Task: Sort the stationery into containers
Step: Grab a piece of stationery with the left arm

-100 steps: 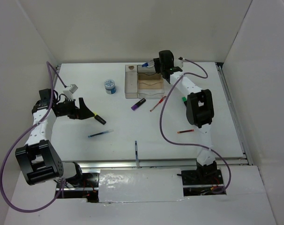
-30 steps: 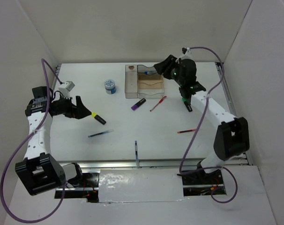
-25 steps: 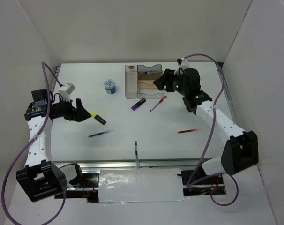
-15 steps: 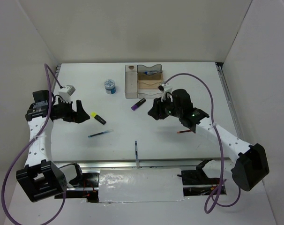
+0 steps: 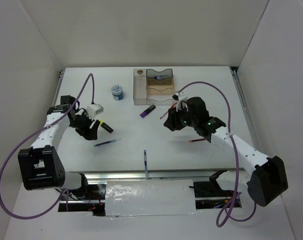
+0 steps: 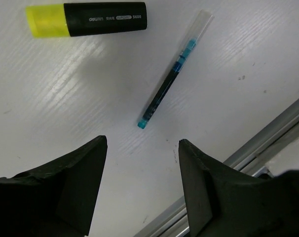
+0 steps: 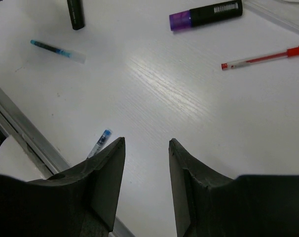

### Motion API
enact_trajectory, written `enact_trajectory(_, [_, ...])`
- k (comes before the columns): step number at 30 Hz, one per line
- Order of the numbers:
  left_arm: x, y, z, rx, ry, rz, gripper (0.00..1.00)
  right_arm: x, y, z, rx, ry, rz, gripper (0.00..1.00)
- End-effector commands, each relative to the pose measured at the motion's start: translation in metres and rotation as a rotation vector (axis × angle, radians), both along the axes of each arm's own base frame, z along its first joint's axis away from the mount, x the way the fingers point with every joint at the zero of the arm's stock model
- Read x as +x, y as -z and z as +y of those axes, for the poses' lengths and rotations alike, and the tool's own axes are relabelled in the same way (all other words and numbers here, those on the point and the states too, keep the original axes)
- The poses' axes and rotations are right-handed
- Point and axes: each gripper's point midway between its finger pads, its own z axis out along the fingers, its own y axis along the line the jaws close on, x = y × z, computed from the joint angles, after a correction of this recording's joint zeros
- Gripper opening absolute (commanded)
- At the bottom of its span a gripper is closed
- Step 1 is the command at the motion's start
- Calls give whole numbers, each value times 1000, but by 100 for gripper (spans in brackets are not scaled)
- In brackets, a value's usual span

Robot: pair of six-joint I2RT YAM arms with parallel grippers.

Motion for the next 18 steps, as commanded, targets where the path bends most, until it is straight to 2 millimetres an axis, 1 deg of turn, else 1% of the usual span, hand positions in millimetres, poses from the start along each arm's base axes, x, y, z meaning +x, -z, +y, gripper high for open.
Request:
enact_trajectory(1, [5, 11, -6, 85, 115, -49, 71, -2, -4, -14, 7, 35, 15, 47])
enact_trajectory(2, [7, 11, -16, 85, 153, -59, 70, -1, -4, -17, 8, 45, 18, 47])
enact_trajectory(4, [8, 18, -22, 115, 178, -73, 70, 1, -3, -24, 12, 69, 23, 47])
enact_trajectory(5, [5, 27, -17, 147, 165, -58, 70, 2, -3, -26, 14, 78, 23, 47])
enact_trajectory(6, [4, 33, -32, 163, 220, -74, 70, 2, -5, -29, 23, 91, 25, 47])
enact_trajectory(8, [5, 40, -38, 203, 252, -82, 69, 4, -2, -37, 28, 123, 39, 47])
enact_trajectory(11, [9, 52, -42, 230, 263, -76, 68, 4, -2, -45, 32, 151, 50, 47])
enact_trajectory(16, [18, 64, -48, 259, 289, -73, 66, 1, 0, -54, 26, 175, 57, 47])
enact_trajectory(18, [16, 69, -49, 278, 310, -63, 64, 1, 1, -57, 26, 183, 59, 47])
